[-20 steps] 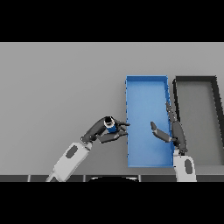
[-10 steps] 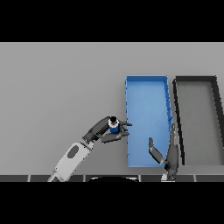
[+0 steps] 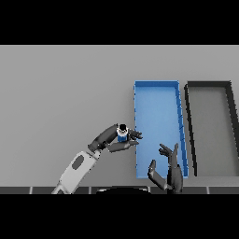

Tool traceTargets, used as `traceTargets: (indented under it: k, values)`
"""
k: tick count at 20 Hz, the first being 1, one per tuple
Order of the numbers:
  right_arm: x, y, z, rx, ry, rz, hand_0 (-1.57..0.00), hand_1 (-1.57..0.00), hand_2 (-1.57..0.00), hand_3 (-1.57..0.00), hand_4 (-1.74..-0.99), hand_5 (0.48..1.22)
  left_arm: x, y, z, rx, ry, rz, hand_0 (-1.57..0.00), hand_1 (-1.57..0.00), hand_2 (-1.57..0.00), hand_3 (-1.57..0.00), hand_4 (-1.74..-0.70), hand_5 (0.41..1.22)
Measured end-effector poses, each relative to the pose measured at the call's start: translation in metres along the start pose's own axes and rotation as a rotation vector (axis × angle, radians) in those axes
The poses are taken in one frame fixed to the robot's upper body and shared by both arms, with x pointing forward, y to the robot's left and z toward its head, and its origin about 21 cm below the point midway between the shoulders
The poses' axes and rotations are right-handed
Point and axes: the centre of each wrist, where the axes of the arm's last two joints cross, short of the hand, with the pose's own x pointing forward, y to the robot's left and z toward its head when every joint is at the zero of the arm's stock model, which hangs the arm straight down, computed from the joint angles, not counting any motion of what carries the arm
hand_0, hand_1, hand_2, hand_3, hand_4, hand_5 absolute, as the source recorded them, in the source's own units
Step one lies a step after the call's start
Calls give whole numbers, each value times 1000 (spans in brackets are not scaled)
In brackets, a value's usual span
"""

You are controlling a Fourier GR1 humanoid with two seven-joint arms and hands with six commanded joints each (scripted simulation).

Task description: Pick up the blue pipe and place it into the blue bin.

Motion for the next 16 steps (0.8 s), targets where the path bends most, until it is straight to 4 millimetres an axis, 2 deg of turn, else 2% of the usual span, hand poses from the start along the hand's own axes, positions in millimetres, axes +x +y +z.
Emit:
traceTargets:
  k: [3, 8, 10, 16]
  values:
    - [29, 0, -21, 173, -35, 0, 1, -9, -104, 0, -1255, 560, 1, -2, 1, -13, -7, 6, -1571, -1571, -1571, -1571, -1467, 1221]
    - [66, 21, -59, 354, -75, 104, 1, -2, -53, 1, -1296, 556, 5, 1, -2, -11, 12, -17, -1571, -1571, -1571, -1571, -1467, 1221]
    - [78, 31, -69, 426, -104, 133, 1, -1, -42, 1, -1302, 559, 0, 0, -1, -9, 27, -19, -1571, -1571, -1571, -1571, -1467, 1221]
    - [99, 56, -99, 569, -111, 171, 1, -2, -52, 1, -1242, 551, -3, 2, -5, -25, -2, -4, -1571, -1571, -1571, -1571, -1465, 1221]
